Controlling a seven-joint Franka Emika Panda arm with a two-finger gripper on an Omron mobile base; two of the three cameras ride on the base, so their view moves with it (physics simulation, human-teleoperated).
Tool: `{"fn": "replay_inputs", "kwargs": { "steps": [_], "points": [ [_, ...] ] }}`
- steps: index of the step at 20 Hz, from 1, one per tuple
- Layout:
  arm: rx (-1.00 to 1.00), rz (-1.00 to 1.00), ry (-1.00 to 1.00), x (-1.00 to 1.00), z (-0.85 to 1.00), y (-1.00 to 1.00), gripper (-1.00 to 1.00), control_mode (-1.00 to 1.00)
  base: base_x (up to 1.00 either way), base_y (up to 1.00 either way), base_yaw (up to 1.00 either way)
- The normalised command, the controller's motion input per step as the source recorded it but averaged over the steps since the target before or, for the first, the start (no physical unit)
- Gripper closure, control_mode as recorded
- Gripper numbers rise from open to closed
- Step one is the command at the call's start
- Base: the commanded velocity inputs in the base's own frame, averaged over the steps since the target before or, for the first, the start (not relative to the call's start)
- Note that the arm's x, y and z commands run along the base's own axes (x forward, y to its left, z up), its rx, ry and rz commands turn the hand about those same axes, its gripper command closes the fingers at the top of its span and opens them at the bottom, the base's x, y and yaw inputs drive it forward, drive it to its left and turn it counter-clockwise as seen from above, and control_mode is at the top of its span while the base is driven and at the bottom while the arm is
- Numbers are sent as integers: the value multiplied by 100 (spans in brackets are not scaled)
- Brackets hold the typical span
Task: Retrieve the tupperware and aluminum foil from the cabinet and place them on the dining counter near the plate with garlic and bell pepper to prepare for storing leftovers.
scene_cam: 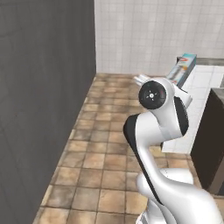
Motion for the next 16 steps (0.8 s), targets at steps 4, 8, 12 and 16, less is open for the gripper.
{"fn": "replay_inputs", "kwargs": {
  "steps": [4, 8, 12, 16],
  "points": [
    [0, 0, 0, 0, 0, 0, 100, 100, 100, 26, -20],
    [0, 0, 0, 0, 0, 0, 100, 100, 100, 21, -22],
    [0, 0, 0, 0, 0, 0, 100, 100, 100, 21, -26],
    [0, 0, 0, 0, 0, 0, 100, 100, 100, 26, -27]
  ]
}}
